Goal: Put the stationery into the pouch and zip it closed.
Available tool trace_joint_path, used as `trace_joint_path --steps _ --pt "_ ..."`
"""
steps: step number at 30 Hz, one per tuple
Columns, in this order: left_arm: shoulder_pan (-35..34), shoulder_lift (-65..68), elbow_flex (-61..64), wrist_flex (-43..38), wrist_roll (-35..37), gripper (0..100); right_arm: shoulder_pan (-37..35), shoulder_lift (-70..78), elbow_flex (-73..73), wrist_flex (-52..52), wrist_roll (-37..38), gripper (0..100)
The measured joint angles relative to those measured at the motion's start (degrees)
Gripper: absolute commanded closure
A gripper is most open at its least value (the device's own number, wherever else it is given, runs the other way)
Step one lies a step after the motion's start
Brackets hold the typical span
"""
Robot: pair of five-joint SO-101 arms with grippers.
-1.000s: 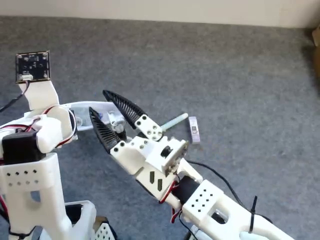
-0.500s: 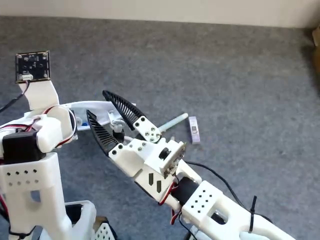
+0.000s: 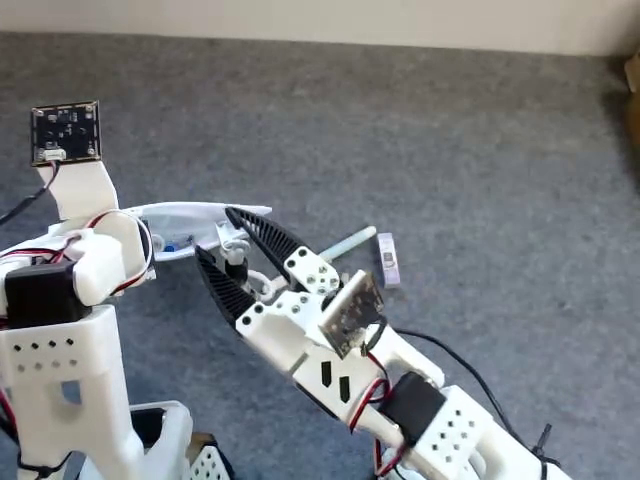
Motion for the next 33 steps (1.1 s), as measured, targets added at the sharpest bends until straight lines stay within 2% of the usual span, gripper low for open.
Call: trace_joint_path --steps 5,12,18,26,33 --pt "0.0 0.0 0.0 0.0 0.0 99 2.64 -3.25 -0.79 10.81 -1.23 83.6" --pt "0.0 0.0 0.0 0.0 0.0 99 10.2 -8.0 -0.88 18.2 -7.91 83.6" --pt "-0.09 0.0 0.0 0.0 0.0 99 15.12 -8.09 -0.88 24.53 -9.93 83.6" --pt "-6.42 0.0 0.0 0.0 0.0 99 18.55 4.31 -6.59 30.07 -18.11 83.6" --pt "-7.38 0.0 0.0 0.0 0.0 99 19.78 20.75 -17.14 40.7 -26.11 83.6"
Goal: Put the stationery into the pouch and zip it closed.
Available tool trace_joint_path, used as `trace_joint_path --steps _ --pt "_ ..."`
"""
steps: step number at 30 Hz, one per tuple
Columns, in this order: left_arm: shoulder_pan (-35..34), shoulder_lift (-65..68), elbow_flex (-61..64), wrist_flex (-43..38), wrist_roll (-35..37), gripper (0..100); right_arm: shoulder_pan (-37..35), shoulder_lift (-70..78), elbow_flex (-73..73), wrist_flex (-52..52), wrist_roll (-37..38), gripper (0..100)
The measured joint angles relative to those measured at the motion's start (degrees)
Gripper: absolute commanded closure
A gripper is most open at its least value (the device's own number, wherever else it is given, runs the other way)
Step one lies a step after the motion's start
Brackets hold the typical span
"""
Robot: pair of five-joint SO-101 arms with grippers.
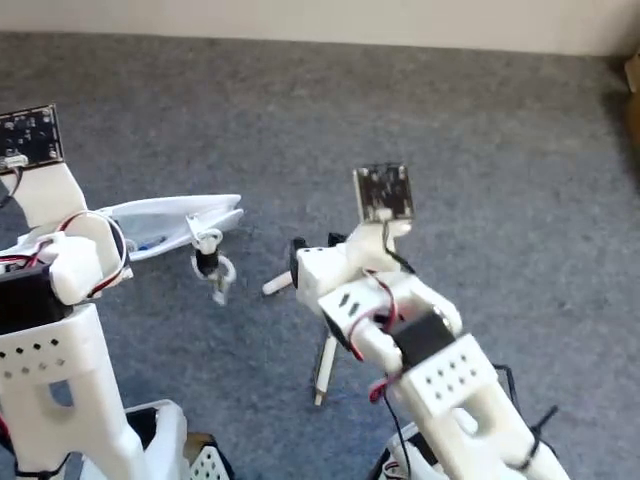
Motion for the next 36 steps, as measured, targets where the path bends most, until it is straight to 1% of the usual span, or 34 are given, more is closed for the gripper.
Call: trace_joint_path --steps 7,13,19,24,32,36 --pt "0.0 0.0 0.0 0.0 0.0 99 6.51 13.63 -6.86 5.89 -4.92 83.6" --pt "0.0 0.0 0.0 0.0 0.0 99 6.59 26.02 -11.43 8.53 -7.21 84.2" --pt "0.0 0.0 0.0 0.0 0.0 99 7.21 39.47 -17.23 9.58 -8.53 94.7" --pt "0.0 0.0 0.0 0.0 0.0 99 7.21 48.53 -21.71 9.67 -8.53 95.0" --pt "0.0 0.0 0.0 0.0 0.0 99 7.21 56.79 -31.56 20.48 -8.7 94.9" --pt "0.0 0.0 0.0 0.0 0.0 99 7.21 59.43 -34.73 23.47 -11.25 94.9"
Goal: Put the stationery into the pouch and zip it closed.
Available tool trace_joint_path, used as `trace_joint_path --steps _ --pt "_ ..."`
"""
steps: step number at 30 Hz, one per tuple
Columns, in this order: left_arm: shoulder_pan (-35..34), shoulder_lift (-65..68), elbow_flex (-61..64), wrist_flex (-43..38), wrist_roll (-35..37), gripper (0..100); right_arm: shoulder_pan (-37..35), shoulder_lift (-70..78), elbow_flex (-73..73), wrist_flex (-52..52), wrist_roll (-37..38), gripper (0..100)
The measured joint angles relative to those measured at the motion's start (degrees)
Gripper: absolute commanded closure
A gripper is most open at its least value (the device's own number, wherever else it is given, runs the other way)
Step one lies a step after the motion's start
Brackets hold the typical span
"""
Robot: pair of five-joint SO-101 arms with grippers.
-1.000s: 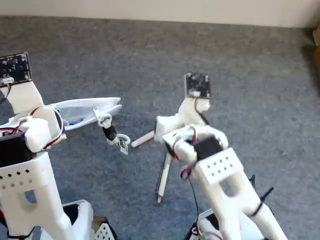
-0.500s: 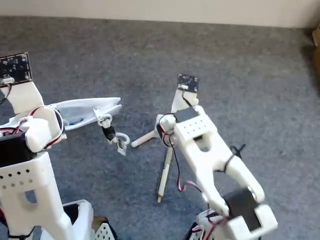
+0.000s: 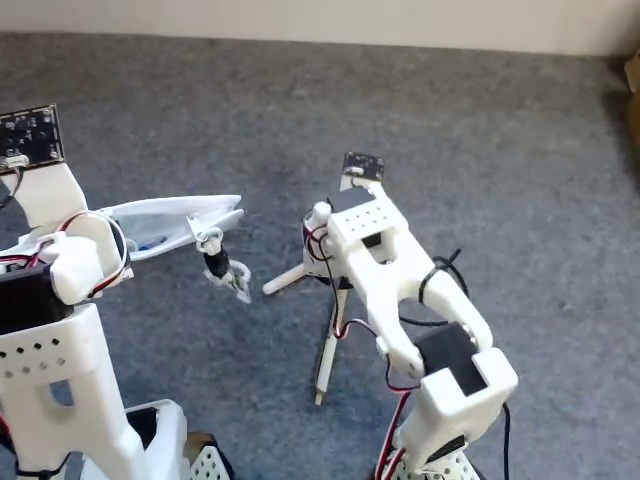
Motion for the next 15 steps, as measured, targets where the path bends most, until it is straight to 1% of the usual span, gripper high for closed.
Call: trace_joint_path --steps 4,9,15 --pt "0.0 0.0 0.0 0.0 0.0 99 0.0 3.52 -1.85 0.18 -0.44 94.4" --pt "0.0 0.0 0.0 0.0 0.0 99 -0.18 7.47 -5.36 1.05 -0.44 88.2" --pt "-0.26 -0.09 1.41 0.0 0.0 99 0.09 8.88 -6.86 1.23 -0.53 88.2"
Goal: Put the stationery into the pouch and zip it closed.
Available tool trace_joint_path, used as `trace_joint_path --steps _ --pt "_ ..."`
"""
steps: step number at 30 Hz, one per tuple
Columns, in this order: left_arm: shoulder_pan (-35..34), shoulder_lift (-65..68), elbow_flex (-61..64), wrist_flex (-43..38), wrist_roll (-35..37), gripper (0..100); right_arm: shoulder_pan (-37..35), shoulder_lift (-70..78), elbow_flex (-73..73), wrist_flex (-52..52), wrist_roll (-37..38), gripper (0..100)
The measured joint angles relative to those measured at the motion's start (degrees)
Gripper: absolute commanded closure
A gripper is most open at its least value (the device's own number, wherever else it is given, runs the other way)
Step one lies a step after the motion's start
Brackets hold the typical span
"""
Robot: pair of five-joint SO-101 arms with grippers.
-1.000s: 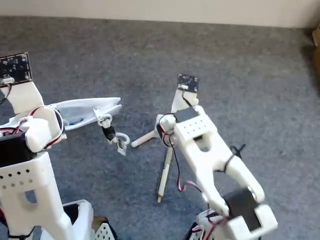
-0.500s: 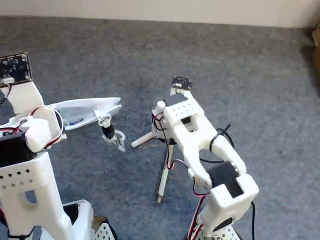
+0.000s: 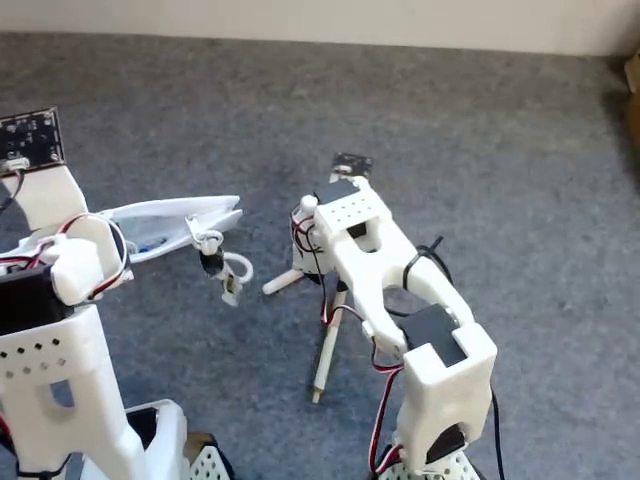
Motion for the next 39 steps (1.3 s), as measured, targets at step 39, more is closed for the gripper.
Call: trace_joint_path --steps 39 --pt "0.0 0.0 0.0 0.0 0.0 99 4.48 10.64 -10.11 9.49 0.7 99.3"
